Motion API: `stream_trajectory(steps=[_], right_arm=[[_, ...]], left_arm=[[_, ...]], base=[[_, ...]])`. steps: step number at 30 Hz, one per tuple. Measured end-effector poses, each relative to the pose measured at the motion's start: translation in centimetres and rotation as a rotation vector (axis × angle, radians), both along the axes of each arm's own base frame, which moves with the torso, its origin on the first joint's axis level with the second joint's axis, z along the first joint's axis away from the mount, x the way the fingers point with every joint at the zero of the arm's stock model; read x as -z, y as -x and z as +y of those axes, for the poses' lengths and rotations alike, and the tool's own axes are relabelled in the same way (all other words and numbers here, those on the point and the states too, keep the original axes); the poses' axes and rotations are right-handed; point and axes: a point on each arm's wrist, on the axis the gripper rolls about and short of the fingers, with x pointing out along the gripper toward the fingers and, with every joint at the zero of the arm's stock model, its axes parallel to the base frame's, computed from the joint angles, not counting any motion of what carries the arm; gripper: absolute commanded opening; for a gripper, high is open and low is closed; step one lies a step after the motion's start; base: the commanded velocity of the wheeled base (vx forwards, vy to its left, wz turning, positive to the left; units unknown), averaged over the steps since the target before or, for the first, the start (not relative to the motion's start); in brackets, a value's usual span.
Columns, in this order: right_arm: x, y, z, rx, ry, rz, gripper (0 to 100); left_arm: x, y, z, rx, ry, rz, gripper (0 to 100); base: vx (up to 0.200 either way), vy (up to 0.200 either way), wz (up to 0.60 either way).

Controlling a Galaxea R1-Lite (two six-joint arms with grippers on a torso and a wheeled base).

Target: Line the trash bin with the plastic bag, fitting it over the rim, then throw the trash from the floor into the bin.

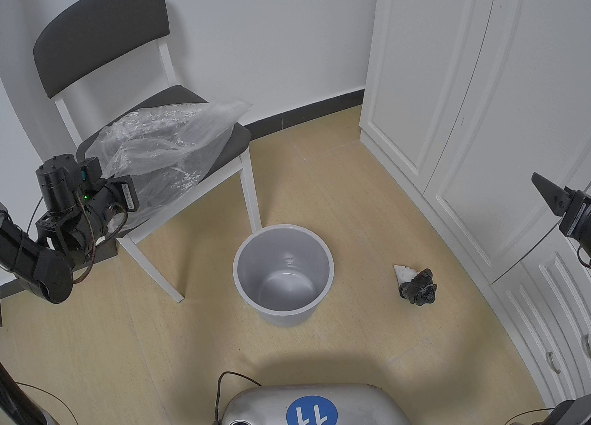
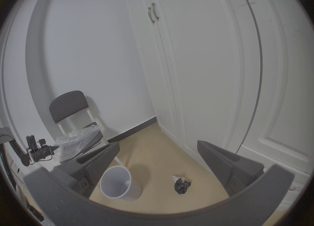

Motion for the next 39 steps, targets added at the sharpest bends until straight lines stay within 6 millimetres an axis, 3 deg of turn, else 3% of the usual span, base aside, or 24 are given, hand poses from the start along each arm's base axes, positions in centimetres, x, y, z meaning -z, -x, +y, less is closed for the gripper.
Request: stream_trajectory(steps=[9, 16, 27, 32, 39], right_arm=[[0.9, -3.2, 1.9, -0.055, -0.049, 0.093, 100], [3.0, -5.4, 5.4, -0.161, -0.161, 0.21, 100], [6.3, -6.0, 9.5, -0.309, -0.212, 0.255, 100], [7.8, -6.3, 11.2, -0.347, -0.219, 0.315, 100], [9.0, -7.4, 13.7, -0.389, -0.37, 0.287, 100]], left_arm=[[-1.3, 1.2, -2.8, 0.088, 0.048, -0.041, 0], [-2.1, 2.3, -4.9, 0.132, 0.068, -0.065, 0], [-4.7, 4.7, -9.2, 0.186, 0.095, -0.148, 0], [-5.3, 5.5, -10.4, 0.186, 0.075, -0.171, 0], [-6.1, 6.2, -11.4, 0.2, 0.077, -0.195, 0]], base=[[0.0, 0.0, 0.0], [0.0, 0.0, 0.0], [0.0, 0.0, 0.0], [0.0, 0.0, 0.0], [0.0, 0.0, 0.0]])
